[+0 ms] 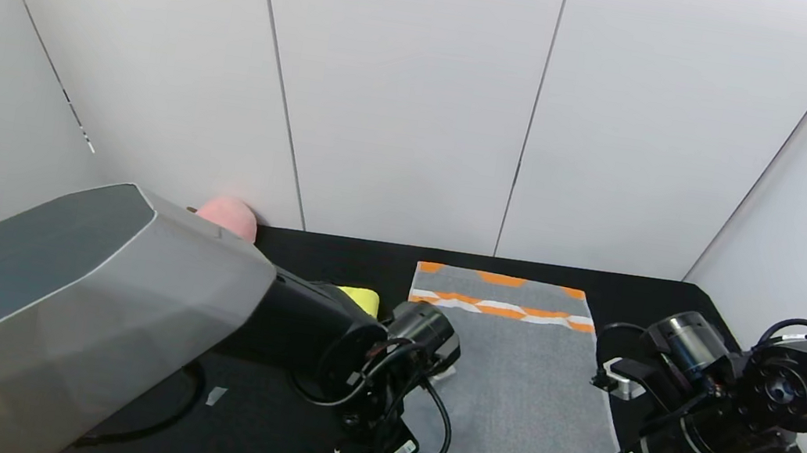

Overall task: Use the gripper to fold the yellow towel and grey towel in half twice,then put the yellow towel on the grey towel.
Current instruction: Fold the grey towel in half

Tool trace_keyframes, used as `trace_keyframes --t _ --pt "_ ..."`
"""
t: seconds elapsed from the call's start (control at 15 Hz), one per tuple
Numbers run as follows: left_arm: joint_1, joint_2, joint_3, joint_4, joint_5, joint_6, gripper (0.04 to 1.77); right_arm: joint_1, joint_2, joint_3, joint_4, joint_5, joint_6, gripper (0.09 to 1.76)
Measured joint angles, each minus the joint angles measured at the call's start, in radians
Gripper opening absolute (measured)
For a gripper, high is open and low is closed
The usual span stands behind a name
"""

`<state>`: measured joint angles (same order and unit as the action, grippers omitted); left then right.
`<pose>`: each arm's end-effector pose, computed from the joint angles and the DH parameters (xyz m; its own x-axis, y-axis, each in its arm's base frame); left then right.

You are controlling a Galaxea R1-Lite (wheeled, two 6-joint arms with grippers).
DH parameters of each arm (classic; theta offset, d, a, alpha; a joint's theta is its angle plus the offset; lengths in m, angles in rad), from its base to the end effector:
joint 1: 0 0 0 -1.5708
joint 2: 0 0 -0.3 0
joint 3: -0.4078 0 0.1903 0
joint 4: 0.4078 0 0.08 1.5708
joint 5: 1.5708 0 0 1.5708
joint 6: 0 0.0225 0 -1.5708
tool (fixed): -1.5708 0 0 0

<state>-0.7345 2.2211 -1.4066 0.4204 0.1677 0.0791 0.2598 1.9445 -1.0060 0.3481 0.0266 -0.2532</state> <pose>0.2920 -0.2587 0.0670 0.3531 -0.0939 -0.9309 0.6734 0.7162 0.1831 0.2921 0.0783 0.0846 0.2640 0.0977 -0.9595 -0.4880 0.8717 -0.0455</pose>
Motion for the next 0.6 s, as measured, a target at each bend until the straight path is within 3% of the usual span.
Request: trace_keyframes --t 0.6 --pt "-0.005 0.050 -0.066 0.004 0.001 -0.005 1.72 -0.013 0.049 -0.012 -0.054 -0.002 0.006 1.71"
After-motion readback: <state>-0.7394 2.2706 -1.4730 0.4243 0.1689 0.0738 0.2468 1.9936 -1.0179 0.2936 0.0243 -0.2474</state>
